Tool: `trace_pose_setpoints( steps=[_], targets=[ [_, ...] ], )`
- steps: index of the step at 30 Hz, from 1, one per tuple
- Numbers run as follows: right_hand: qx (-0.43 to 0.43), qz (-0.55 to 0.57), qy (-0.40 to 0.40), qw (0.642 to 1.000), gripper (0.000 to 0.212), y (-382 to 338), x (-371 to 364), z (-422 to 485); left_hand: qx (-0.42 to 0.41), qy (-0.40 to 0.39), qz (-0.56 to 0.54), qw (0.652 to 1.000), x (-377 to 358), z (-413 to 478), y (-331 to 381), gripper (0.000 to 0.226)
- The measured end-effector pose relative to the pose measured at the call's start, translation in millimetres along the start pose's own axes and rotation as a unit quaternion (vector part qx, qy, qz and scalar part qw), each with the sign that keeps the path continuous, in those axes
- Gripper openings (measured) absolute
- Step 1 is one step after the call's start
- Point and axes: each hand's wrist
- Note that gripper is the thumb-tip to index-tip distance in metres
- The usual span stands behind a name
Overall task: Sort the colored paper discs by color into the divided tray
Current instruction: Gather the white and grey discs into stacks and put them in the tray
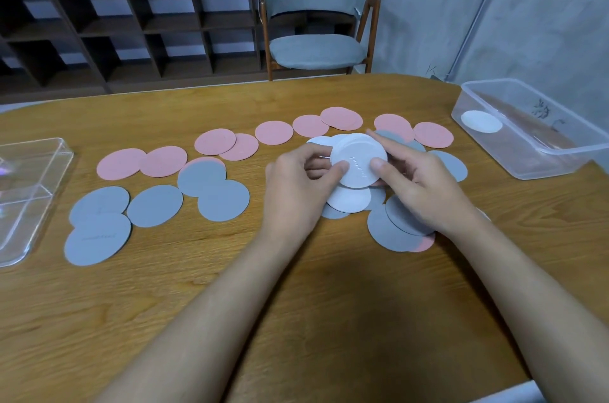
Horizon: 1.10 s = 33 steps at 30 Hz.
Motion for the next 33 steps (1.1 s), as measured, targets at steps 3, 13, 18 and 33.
trace_pose_setpoints(
  steps=[3, 13, 18, 33],
  targets=[
    [0.029, -0.111, 0.011, 0.993, 0.047, 4.2, 1.1, 1.0, -0.023, -0.024, 0.017, 0.999, -2.2, -2.1, -0.3, 0.018],
    [0.012, -0.152, 0.093, 0.984, 0.036, 7.3, 9.6, 6.1, -0.142, -0.19, 0.287, 0.928, 8.8, -3.0, -5.5, 0.055],
    [0.008, -0.178, 0.079, 0.981, 0.038, 9.1, 10.0, 6.7, -0.195, -0.21, 0.319, 0.903, 18.4, -0.2, -6.8, 0.047],
    [-0.006, -0.078, 0.041, 0.996, 0.036, 6.0, 5.5, 4.1, -0.094, -0.038, 0.03, 0.994, 10.9, 2.1, -0.6, 0.01]
  ],
)
Point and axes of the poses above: each hand's wrist, its own z-axis towards the middle knuckle, its own x-axis out of the back of the hand, y = z × x
